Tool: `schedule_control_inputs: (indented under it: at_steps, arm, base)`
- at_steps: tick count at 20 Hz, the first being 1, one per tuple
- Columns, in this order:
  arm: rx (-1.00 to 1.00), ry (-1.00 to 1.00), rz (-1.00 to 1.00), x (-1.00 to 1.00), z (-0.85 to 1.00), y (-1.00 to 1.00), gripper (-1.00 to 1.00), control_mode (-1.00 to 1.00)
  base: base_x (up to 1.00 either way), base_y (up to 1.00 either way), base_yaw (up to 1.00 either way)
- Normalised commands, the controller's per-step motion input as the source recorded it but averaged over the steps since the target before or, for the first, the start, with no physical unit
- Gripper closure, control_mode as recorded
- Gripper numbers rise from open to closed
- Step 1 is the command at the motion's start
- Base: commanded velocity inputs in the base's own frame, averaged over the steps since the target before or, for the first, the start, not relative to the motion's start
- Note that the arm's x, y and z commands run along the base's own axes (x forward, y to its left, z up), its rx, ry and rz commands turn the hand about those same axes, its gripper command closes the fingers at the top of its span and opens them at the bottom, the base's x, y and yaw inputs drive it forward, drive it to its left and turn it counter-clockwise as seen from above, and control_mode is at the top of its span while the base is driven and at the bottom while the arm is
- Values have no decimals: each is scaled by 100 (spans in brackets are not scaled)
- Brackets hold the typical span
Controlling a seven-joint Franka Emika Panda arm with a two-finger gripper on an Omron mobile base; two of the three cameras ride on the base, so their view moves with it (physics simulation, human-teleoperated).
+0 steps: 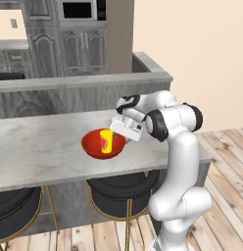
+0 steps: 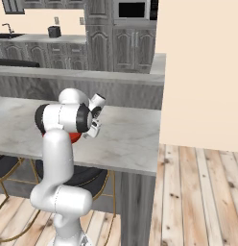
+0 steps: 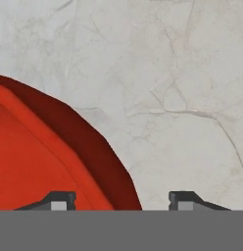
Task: Place the cup inside the bowl on the dining table and move the bowl to any counter.
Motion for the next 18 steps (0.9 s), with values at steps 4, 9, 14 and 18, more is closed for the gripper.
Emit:
schedule_control_inputs:
  at_steps: [4, 9, 14, 18]
  arm:
    - [0, 0, 0, -1, 0, 0, 100, -100]
    - [-2, 1, 0, -6, 10, 0, 100, -100]
    - [-4, 2, 0, -11, 28, 0, 100, -100]
    - [0, 0, 0, -18, 29, 0, 100, -100]
  base:
    - [0, 0, 0]
    - [0, 0, 0]
    - [0, 0, 0]
    - [0, 0, 0]
